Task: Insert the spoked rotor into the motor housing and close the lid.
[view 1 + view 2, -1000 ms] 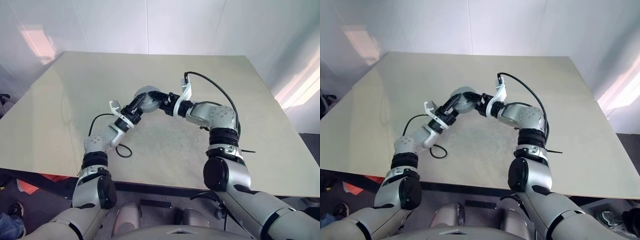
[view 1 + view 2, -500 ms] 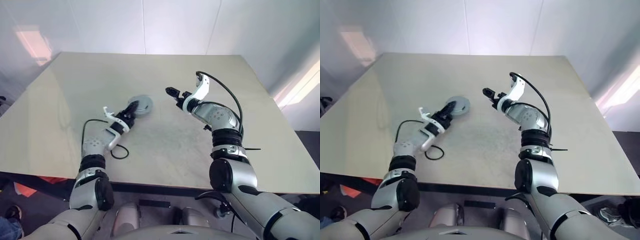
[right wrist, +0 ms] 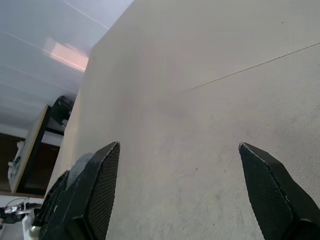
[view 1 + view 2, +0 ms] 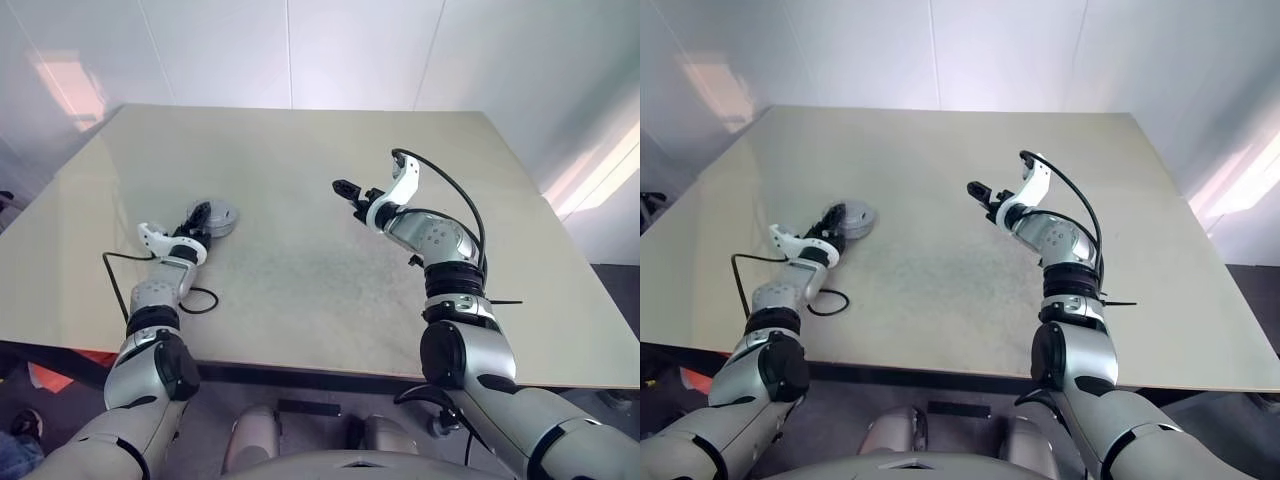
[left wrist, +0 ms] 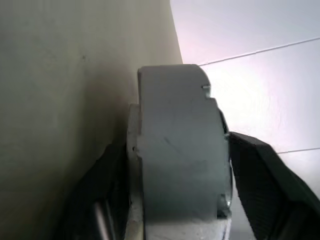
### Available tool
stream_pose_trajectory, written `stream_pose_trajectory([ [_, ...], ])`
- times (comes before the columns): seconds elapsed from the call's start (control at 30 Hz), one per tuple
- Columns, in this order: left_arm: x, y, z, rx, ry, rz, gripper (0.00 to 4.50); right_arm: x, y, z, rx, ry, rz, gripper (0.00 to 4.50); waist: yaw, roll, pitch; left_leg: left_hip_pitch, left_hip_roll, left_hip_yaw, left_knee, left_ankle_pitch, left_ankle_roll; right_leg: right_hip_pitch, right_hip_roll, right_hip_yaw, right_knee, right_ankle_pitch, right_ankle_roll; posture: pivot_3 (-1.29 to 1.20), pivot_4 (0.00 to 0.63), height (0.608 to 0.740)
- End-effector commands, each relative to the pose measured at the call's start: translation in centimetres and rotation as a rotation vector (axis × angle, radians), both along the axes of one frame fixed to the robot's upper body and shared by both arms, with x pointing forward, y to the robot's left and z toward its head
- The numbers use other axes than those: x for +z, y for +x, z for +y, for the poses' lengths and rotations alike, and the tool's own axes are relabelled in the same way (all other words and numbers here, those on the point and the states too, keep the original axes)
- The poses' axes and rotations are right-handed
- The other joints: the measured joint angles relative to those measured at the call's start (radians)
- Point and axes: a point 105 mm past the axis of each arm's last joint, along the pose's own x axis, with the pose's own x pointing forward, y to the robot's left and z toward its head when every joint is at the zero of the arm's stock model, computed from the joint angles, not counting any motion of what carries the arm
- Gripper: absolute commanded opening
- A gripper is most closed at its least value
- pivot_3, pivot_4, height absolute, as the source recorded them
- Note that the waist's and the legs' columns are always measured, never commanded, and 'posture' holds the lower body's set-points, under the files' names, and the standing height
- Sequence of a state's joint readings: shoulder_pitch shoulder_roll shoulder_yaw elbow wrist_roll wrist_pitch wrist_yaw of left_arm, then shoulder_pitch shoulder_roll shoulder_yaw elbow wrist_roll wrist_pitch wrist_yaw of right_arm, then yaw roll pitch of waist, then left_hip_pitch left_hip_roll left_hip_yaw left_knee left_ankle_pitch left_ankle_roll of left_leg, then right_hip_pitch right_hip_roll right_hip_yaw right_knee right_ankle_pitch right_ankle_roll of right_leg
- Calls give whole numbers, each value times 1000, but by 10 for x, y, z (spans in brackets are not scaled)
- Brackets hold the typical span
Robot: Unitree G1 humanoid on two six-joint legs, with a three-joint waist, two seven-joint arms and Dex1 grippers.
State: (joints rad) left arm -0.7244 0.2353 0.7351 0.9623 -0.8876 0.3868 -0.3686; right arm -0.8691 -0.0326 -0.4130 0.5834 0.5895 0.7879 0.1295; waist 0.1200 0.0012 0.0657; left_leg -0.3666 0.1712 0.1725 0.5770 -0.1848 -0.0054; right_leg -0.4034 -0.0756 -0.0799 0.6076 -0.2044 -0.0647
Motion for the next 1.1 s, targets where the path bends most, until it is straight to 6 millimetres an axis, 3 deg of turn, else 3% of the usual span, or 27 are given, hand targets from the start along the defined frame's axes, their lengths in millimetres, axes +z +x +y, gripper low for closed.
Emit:
stream_pose_trajectory([
  [0.03,13,2,32,117,76,-5,4475,7,3,5,8,4,-23,4316,-2,0,0,2,0,0,0,0,-1,1,0,0,0,0,0,0,0,740],
  [0.23,31,-1,70,250,111,-39,4475,-9,0,9,30,-29,46,4316,-24,0,0,4,1,0,0,2,-4,2,1,0,1,-1,2,0,0,740],
  [0.43,46,-1,84,291,197,-68,4475,-1,-1,17,79,-51,-27,4316,-8,0,0,0,1,0,0,2,-2,0,1,0,-1,2,-4,0,0,740],
  [0.53,77,11,41,99,415,-227,4475,54,-6,15,69,-203,-482,4316,17,-1,1,-2,1,0,0,1,-2,-1,1,-1,-1,2,-4,0,0,740],
  [0.57,87,13,21,21,483,-297,4475,63,-9,13,65,-278,-584,4316,25,-2,1,-3,1,-1,0,1,-2,-1,0,-1,-1,3,-1,0,0,740],
  [0.67,102,9,-22,-132,592,-416,4475,65,-14,2,68,-449,-719,4316,33,-4,2,-4,0,-1,0,1,-2,-1,-1,-1,-1,3,-1,0,0,740],
  [0.77,99,-8,-88,-466,794,-510,4475,36,-23,-17,276,-632,-705,4316,32,-6,1,0,-1,0,1,1,-1,3,-2,-1,-1,2,-3,0,0,740],
  [0.83,91,-19,-111,-595,892,-531,4475,25,-28,-29,340,-718,-689,4316,30,-6,2,2,-1,0,1,1,-1,5,-2,0,-2,2,-3,0,0,740],
  [1.0,61,-33,-138,-776,1177,-544,4475,-8,-32,-81,416,-998,-591,4316,9,-5,2,0,1,-1,1,2,-2,2,1,0,0,0,-1,0,0,740],
  [1.1,48,-31,-143,-769,1283,-548,4475,-27,-38,-112,453,-1134,-512,4316,5,-5,2,0,1,-1,2,1,-1,2,1,0,-1,0,-1,0,0,740],
])
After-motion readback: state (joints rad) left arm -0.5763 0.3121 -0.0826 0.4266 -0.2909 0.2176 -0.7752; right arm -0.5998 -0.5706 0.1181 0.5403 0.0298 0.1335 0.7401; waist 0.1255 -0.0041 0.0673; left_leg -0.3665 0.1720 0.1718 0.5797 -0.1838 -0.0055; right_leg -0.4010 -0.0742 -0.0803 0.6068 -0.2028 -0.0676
